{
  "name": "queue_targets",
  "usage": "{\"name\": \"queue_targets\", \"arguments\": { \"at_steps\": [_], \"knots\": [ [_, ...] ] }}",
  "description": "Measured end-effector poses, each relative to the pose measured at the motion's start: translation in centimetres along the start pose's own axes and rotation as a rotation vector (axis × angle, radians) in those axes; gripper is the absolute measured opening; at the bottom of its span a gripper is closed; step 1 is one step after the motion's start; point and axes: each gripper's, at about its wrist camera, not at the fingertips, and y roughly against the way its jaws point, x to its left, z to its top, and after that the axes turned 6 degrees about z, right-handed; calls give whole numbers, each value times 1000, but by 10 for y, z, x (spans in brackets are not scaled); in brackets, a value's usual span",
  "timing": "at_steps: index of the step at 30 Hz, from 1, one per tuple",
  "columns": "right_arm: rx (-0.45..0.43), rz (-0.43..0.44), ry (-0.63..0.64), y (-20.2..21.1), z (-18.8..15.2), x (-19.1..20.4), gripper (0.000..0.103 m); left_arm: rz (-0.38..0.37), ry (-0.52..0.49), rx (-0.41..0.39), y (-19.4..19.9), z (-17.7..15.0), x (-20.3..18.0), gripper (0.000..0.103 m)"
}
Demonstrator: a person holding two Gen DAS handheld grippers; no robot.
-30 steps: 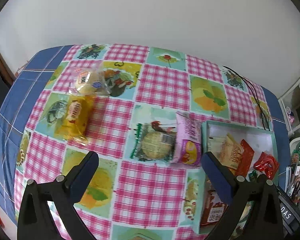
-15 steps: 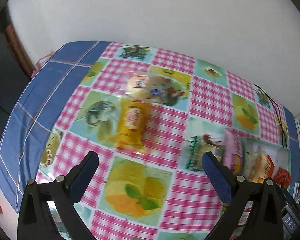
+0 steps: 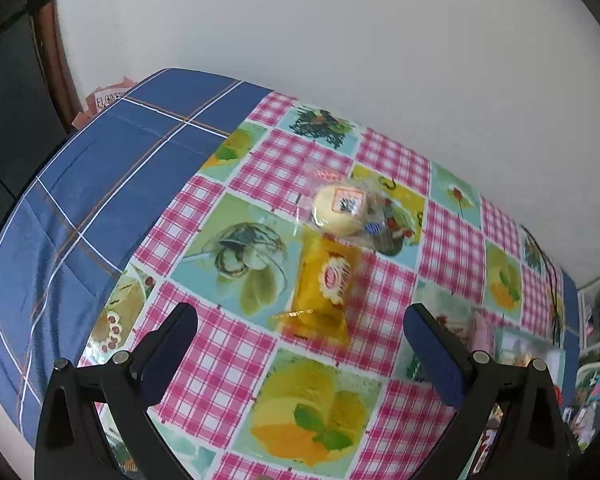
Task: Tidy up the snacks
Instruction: 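Grasp the purple Swiss roll packet with the right gripper while the left gripper grasps the yellow cake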
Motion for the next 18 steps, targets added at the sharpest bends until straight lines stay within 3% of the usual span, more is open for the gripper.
{"name": "queue_targets", "arguments": {
  "at_steps": [7, 14, 18],
  "knots": [
    [-9, 38, 3, -7, 7, 1, 103, -39, -14, -5, -10, 7, 0, 102],
    [-16, 24, 5, -20, 12, -9, 102, -19, -54, 32, -31, 6, -11, 102],
    [1, 25, -9, -35, 13, -17, 85, 0, -95, 25, -39, 6, -19, 102]
  ]
}}
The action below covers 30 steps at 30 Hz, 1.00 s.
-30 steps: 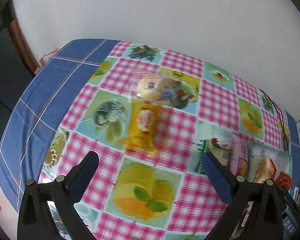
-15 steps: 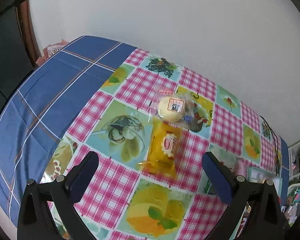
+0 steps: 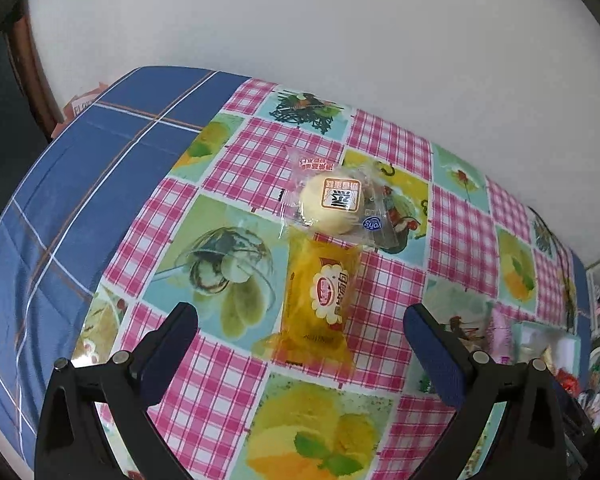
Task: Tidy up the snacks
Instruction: 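Grasp the purple Swiss roll packet with the right gripper while the left gripper grasps the yellow cake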
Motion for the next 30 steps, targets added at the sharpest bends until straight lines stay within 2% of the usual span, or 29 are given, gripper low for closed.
{"name": "queue_targets", "arguments": {
  "at_steps": [3, 7, 13, 17, 22, 30],
  "knots": [
    [14, 5, -10, -12, -1, -4, 72, 7, -18, -10, -5, 2, -4, 99],
    [26, -23, -16, -25, -3, -10, 60, 10, -38, -4, -16, 2, -9, 83],
    [40, -43, -24, -35, -4, -17, 45, 3, -53, 29, -36, -1, -11, 68],
    [47, -49, -24, -38, -6, -19, 44, -7, -54, 50, -47, -4, -10, 61],
    [50, -60, -22, -39, -7, -18, 43, -36, -52, 61, -51, -8, -10, 41],
    [52, -56, -32, -34, -4, -19, 35, -29, -60, 62, -46, -6, -10, 39]
  ]
}}
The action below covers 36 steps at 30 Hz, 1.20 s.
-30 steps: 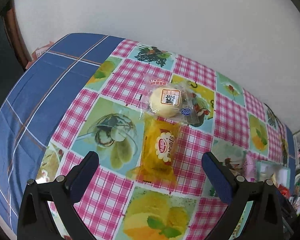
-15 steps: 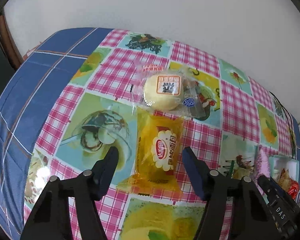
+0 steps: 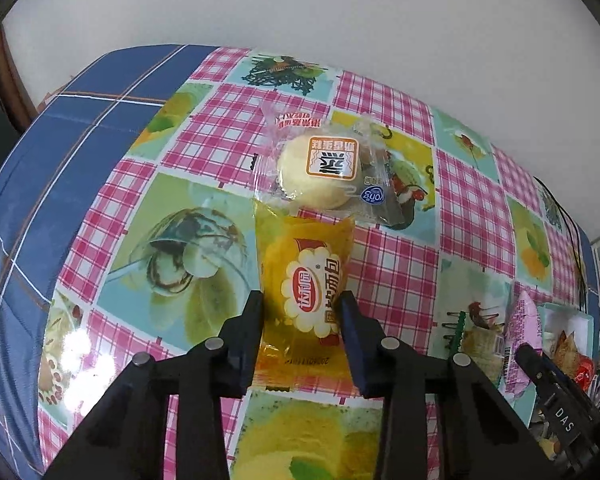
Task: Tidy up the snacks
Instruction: 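Grasp the purple Swiss roll packet with the right gripper while the left gripper grasps the yellow cake, then carry the purple packet and yellow cake into the white tray and open both grippers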
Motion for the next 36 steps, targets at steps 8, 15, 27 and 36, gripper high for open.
{"name": "queue_targets", "arguments": {
  "at_steps": [8, 15, 27, 36],
  "knots": [
    [-21, 8, -2, 16, 5, 2, 34, -14, 9, -55, 30, 7, -1, 39],
    [-43, 7, 3, 38, 8, 8, 34, -14, -10, -84, 53, 8, -14, 39],
    [-51, 43, -31, 65, 0, 11, 34, -35, -21, -117, 92, 0, -34, 39],
    [-64, 37, -20, 84, -2, 4, 34, -48, -55, -133, 110, -12, -63, 39]
  ]
}}
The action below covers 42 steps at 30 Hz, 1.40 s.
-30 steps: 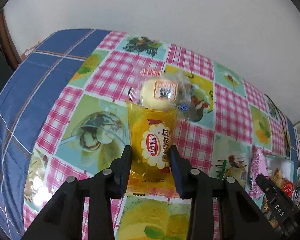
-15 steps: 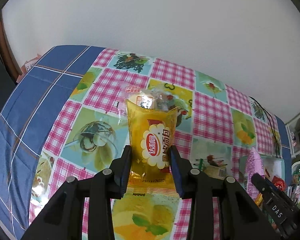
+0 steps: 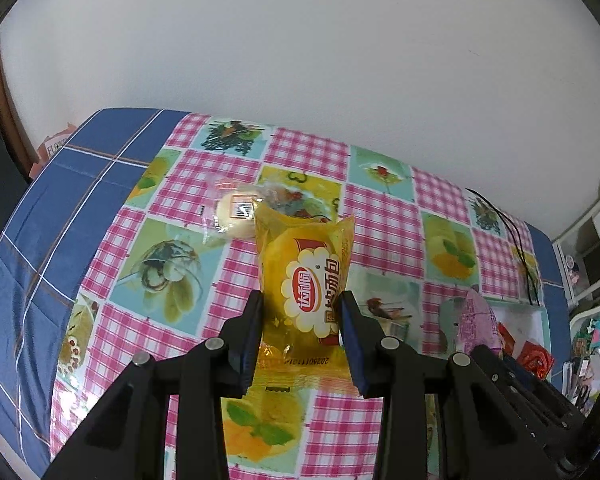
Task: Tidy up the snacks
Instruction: 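Carry the purple packet and yellow cake into the white tray and open both grippers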
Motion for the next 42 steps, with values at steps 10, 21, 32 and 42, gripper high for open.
{"name": "queue_targets", "arguments": {
  "at_steps": [10, 21, 32, 42],
  "knots": [
    [-13, -12, -45, 16, 4, -33, 34, -7, -78, -2, 4, -14, -50, 39],
    [-33, -36, -140, 28, 4, -91, 34, -41, -229, 16, 1, -44, -126, 39],
    [-43, -60, -228, 37, 2, -138, 34, -90, -363, 28, 0, -74, -189, 39],
    [-55, -97, -259, 44, 2, -164, 35, -117, -440, 26, 2, -92, -222, 39]
  ]
}}
